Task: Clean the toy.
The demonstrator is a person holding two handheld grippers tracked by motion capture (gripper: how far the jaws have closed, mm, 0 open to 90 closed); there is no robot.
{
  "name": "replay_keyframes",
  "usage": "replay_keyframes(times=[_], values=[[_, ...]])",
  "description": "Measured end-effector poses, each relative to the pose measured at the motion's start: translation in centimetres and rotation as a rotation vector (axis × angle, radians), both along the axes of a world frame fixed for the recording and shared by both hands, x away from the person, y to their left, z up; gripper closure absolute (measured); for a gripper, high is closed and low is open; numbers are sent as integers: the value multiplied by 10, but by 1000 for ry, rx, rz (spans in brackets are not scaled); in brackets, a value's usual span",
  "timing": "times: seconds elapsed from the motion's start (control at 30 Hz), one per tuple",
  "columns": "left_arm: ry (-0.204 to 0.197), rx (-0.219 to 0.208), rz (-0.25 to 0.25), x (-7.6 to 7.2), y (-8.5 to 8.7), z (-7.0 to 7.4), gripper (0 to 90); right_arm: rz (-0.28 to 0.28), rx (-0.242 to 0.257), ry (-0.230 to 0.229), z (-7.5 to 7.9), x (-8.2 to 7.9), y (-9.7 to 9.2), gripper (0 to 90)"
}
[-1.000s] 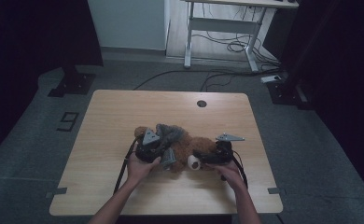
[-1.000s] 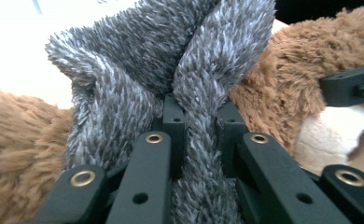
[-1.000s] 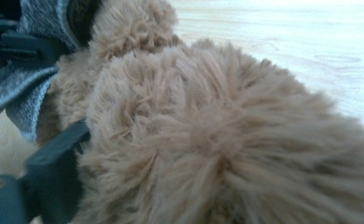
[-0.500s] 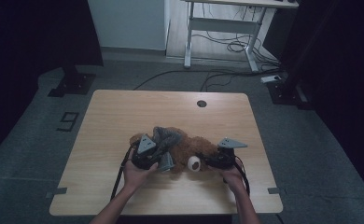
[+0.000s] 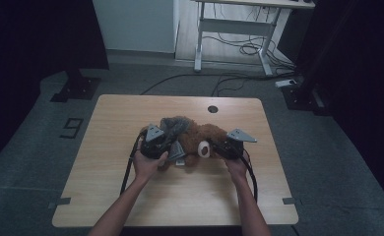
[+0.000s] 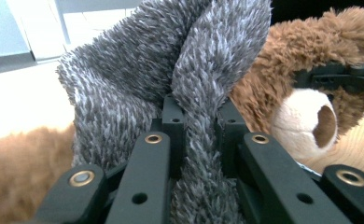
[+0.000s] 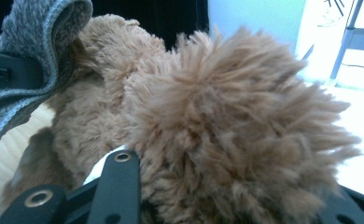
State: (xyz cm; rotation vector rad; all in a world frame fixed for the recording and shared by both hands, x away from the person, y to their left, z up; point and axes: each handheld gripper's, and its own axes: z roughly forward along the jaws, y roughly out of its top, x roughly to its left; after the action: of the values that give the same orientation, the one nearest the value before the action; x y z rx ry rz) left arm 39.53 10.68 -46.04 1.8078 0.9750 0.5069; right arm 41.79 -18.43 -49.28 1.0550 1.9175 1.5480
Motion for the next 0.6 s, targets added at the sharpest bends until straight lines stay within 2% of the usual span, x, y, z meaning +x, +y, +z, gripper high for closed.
replay_keyframes(times=[0.1,0.2,0.3,0.37,0.47,0.53,0.6], values=[[23,18,-13,0,-2,-7,776,23,4,0,-7,2,-6,552],[35,0,-24,-5,0,-11,775,78,6,0,-15,-3,-15,529],[18,16,-25,-11,3,-5,774,127,-16,-14,-23,-14,-22,520],[3,47,12,-9,12,1,774,143,-15,-13,-26,-21,-27,517],[51,-13,69,1,31,8,774,162,-22,-25,-30,-31,-31,510],[102,-15,68,10,36,11,773,171,-21,-27,-32,-35,-33,505],[127,2,47,14,30,14,773,171,-20,-23,-32,-36,-32,501]])
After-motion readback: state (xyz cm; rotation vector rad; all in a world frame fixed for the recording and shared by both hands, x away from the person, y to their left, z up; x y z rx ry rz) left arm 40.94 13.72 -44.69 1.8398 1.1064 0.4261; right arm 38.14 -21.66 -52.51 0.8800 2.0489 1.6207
